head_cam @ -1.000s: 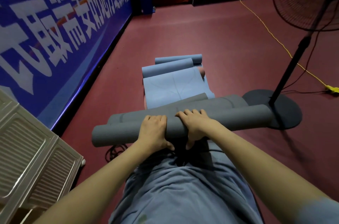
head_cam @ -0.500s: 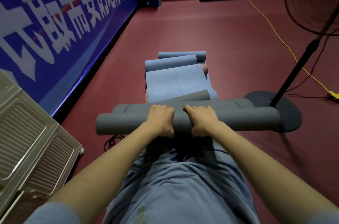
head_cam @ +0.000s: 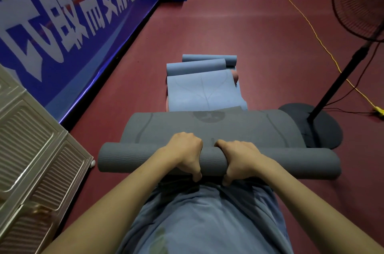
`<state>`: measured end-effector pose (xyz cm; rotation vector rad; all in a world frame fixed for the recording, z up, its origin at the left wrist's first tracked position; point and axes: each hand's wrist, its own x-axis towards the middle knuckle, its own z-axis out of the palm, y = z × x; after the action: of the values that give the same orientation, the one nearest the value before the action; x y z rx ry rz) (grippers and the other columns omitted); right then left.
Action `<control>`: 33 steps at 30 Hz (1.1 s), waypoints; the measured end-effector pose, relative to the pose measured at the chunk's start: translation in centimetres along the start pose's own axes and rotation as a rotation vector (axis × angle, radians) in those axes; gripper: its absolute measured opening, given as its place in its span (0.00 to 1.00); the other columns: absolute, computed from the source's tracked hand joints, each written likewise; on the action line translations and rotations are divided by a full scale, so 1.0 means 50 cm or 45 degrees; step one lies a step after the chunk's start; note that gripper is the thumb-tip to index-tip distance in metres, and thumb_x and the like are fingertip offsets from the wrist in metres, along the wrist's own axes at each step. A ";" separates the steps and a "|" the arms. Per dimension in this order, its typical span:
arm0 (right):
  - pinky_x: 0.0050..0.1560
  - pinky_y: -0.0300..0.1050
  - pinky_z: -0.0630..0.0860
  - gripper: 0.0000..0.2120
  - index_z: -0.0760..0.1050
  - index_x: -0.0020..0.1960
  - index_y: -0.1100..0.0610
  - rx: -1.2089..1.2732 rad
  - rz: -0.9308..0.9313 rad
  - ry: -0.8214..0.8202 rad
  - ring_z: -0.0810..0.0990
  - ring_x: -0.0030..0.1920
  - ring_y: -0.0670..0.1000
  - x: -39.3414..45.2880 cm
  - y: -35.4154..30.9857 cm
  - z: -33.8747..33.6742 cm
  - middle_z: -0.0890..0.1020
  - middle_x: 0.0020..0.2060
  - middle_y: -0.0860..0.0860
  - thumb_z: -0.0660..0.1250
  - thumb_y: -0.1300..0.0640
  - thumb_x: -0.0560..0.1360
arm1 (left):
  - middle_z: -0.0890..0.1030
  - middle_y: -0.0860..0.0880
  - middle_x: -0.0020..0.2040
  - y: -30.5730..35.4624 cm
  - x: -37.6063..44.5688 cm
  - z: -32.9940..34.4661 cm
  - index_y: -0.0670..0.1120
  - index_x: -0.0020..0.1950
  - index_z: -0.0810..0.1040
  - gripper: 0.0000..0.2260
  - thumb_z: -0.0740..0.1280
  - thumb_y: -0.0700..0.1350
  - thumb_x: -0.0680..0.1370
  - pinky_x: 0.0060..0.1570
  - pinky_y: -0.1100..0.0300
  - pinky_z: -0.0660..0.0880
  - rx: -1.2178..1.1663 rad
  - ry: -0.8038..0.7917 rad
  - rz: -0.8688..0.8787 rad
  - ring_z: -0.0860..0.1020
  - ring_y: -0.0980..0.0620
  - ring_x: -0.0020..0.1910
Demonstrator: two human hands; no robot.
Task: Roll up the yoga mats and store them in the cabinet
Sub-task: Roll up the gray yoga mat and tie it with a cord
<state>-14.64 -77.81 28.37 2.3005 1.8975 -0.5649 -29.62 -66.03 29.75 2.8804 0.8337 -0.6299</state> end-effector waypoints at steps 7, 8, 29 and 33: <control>0.59 0.52 0.71 0.39 0.66 0.70 0.50 -0.188 -0.019 0.441 0.76 0.57 0.57 0.007 0.003 0.066 0.77 0.58 0.50 0.75 0.45 0.62 | 0.82 0.52 0.43 -0.026 0.045 -0.029 0.51 0.47 0.81 0.29 0.82 0.62 0.52 0.43 0.50 0.83 -0.261 -0.175 -0.055 0.81 0.50 0.40; 0.59 0.52 0.71 0.39 0.67 0.69 0.52 -0.232 -0.012 0.498 0.76 0.55 0.57 0.008 0.001 0.079 0.77 0.56 0.51 0.76 0.47 0.61 | 0.83 0.52 0.43 -0.027 0.051 -0.034 0.51 0.47 0.81 0.29 0.82 0.61 0.51 0.44 0.50 0.83 -0.281 -0.197 -0.053 0.81 0.50 0.41; 0.56 0.55 0.79 0.51 0.62 0.73 0.51 -0.074 0.026 -0.215 0.79 0.58 0.58 0.115 0.014 -0.060 0.78 0.62 0.52 0.85 0.50 0.57 | 0.73 0.49 0.70 -0.006 0.026 0.073 0.45 0.81 0.57 0.57 0.79 0.69 0.61 0.68 0.53 0.66 0.025 0.466 -0.110 0.72 0.47 0.69; 0.56 0.54 0.77 0.47 0.64 0.69 0.51 -0.124 -0.024 -0.098 0.78 0.57 0.58 0.113 0.021 -0.036 0.77 0.60 0.53 0.84 0.48 0.56 | 0.73 0.48 0.71 -0.001 0.021 0.093 0.42 0.83 0.54 0.60 0.79 0.68 0.62 0.68 0.53 0.64 0.088 0.507 -0.110 0.72 0.47 0.69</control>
<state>-12.37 -72.26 27.89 2.1719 1.8700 -0.5418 -30.56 -66.31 25.09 3.0962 1.0014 -0.0859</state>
